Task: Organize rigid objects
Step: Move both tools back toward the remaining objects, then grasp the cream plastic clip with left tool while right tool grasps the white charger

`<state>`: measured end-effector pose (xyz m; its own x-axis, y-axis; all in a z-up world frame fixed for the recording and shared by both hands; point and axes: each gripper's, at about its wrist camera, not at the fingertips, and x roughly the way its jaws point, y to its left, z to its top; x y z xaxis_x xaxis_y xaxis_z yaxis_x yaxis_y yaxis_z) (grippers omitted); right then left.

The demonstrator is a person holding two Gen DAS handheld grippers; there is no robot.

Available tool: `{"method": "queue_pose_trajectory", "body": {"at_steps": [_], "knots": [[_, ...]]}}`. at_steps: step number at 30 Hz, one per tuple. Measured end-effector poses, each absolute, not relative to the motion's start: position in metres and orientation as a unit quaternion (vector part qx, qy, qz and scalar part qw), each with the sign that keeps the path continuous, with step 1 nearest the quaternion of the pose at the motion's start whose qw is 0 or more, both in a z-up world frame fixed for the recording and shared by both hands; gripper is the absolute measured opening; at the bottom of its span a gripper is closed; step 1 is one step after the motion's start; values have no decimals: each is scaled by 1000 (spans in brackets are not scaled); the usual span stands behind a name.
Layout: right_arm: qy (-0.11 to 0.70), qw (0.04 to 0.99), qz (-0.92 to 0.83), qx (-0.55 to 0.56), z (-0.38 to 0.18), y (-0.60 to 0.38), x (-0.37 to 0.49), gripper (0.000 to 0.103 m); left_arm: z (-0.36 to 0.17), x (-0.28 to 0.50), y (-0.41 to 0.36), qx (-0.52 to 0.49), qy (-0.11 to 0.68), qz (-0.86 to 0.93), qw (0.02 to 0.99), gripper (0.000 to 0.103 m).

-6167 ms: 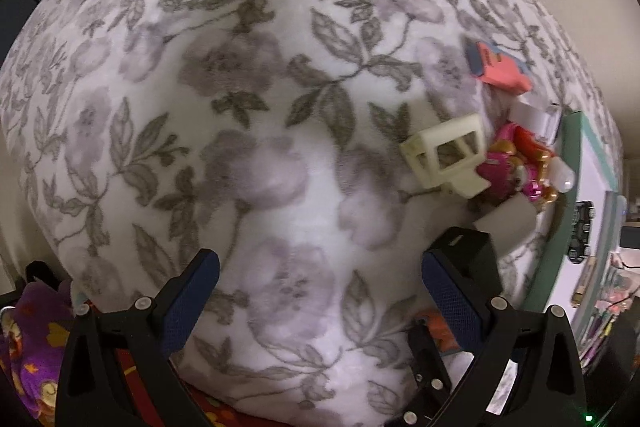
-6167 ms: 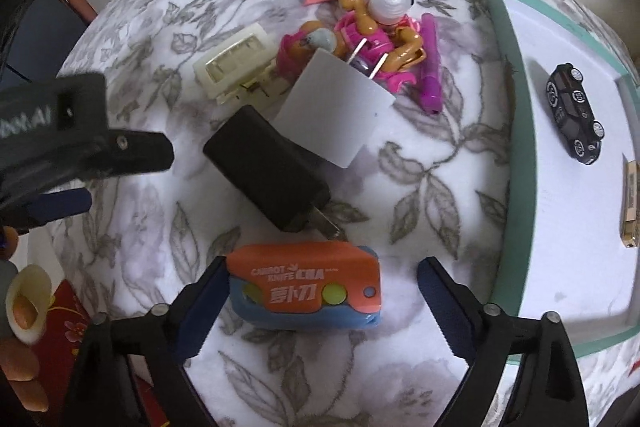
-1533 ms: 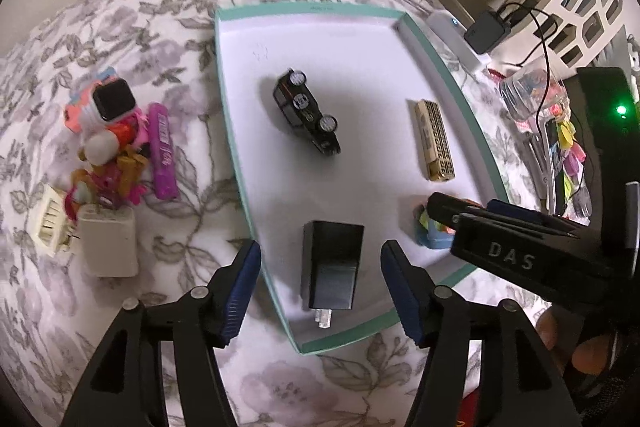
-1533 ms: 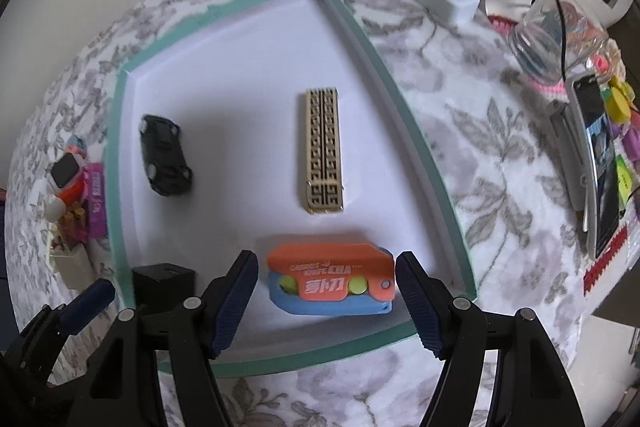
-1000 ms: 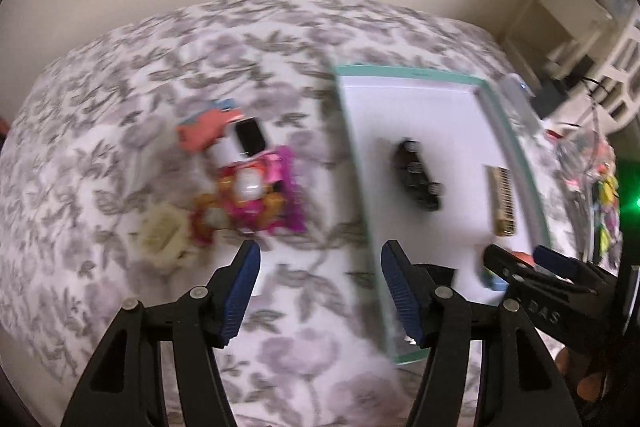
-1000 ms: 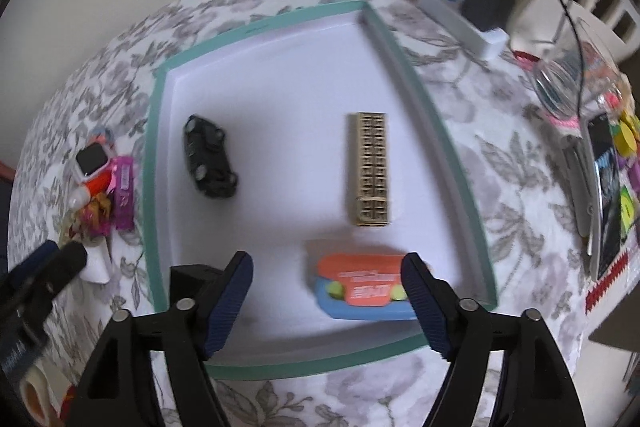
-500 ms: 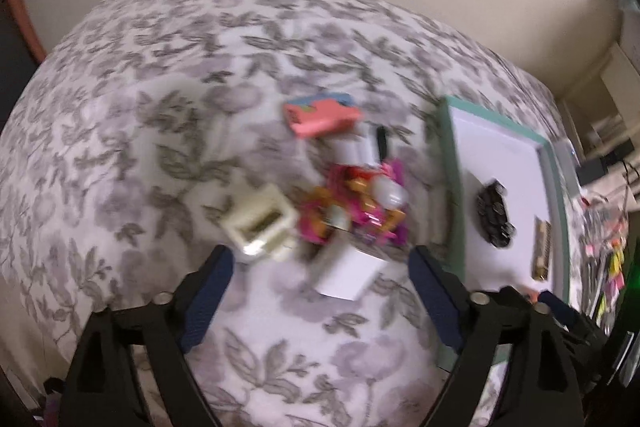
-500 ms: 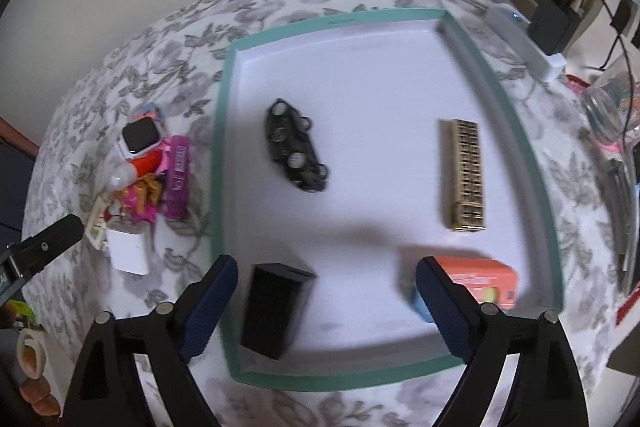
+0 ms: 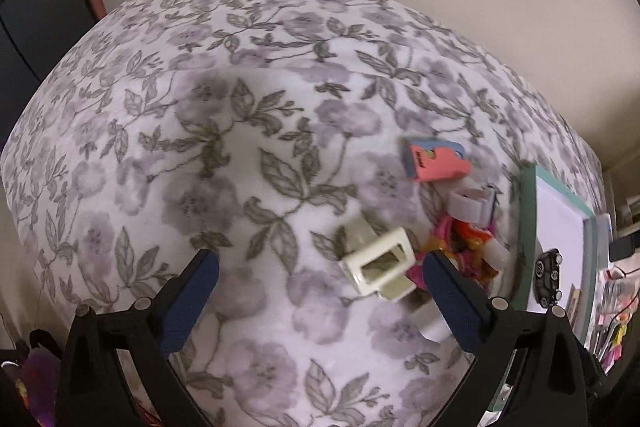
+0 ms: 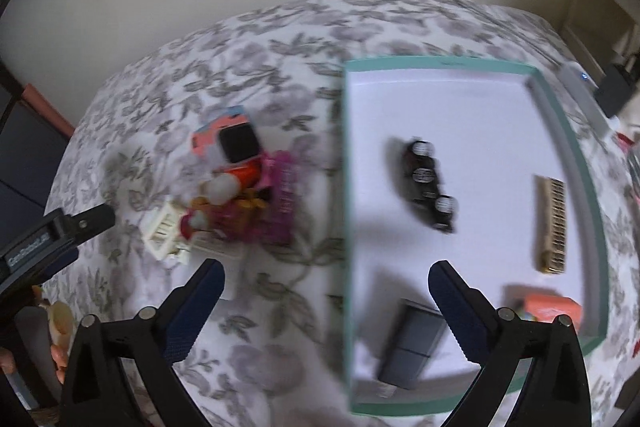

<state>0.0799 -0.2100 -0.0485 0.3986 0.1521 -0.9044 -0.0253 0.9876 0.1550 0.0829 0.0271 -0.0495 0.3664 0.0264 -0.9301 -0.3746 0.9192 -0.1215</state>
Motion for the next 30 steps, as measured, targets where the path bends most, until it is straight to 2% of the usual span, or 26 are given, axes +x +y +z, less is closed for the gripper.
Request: {"method": "queue_pose_trajectory", "body": {"at_steps": [14,25,30], "knots": [[577,811,91,31,-85,-154,96,103,-84,104,17,-158,602,73,780,102],[584,806,95,21,-96,-146,100,94,-102,115,15,-190,615,65,762,102],[590,801,99,29,-101,-144,103,93,-106,118,16,-183,620,75,759,101]]}}
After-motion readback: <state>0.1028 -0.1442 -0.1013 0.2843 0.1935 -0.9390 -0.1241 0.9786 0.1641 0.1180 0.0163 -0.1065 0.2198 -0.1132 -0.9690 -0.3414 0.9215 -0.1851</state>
